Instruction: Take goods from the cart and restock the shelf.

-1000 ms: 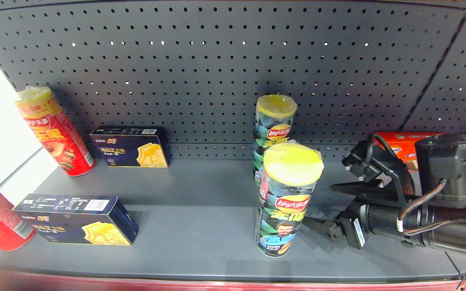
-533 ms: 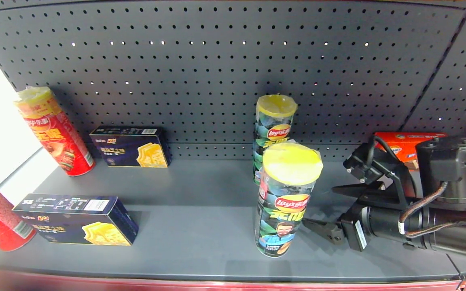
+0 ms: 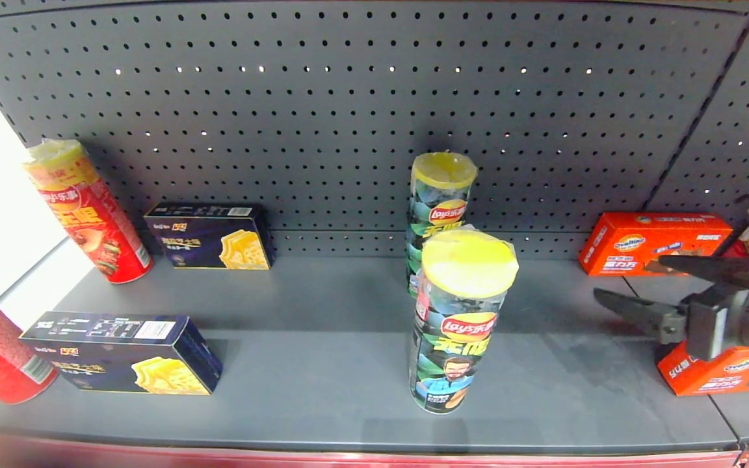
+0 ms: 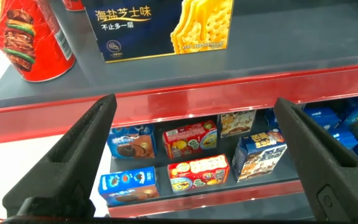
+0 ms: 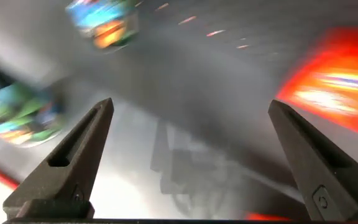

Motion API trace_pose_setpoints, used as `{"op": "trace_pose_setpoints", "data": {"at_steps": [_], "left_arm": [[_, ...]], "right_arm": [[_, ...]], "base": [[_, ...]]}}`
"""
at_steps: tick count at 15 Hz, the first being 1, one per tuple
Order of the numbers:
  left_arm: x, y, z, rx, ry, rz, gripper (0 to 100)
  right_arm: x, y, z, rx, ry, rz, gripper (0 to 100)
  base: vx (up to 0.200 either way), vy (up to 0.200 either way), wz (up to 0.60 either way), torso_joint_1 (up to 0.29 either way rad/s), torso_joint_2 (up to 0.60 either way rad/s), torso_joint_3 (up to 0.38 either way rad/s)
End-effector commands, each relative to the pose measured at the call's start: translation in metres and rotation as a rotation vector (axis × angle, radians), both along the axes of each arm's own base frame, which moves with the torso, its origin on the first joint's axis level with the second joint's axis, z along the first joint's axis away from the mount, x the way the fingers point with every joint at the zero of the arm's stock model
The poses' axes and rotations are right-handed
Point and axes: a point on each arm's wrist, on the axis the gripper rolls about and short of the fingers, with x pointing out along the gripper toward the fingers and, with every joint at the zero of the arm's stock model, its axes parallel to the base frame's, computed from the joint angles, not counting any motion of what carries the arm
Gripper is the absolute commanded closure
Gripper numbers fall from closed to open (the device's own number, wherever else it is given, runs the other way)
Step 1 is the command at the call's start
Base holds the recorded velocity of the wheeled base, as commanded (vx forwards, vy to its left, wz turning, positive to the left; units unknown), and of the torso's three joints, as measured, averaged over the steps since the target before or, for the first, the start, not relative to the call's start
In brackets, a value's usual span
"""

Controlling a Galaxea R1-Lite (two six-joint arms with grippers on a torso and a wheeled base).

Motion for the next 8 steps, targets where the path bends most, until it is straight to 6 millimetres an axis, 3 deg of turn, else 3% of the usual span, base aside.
{"op": "trace_pose_setpoints", "data": {"at_steps": [1, 3, 4, 8], "left_arm": [[0.000, 0.000, 0.000, 0.000, 0.001, -0.001, 0], [0.000, 0.000, 0.000, 0.000, 0.001, -0.001, 0], [0.000, 0.000, 0.000, 0.000, 0.001, -0.001, 0], [0.000, 0.000, 0.000, 0.001, 0.001, 0.002, 0]], "right_arm": [[-0.056, -0.045, 0.011, 0.047, -0.172, -0.195, 0], [-0.105, -0.061, -0.012, 0.053, -0.258, -0.312, 0], [-0.113, -0.061, -0.017, 0.055, -0.271, -0.318, 0], [-0.157, -0.064, -0.083, 0.062, -0.295, -0.325, 0]], "base": [[0.000, 0.000, 0.00, 0.000, 0.00, 0.000], [0.000, 0.000, 0.00, 0.000, 0.00, 0.000], [0.000, 0.000, 0.00, 0.000, 0.00, 0.000], [0.000, 0.000, 0.00, 0.000, 0.00, 0.000]]}}
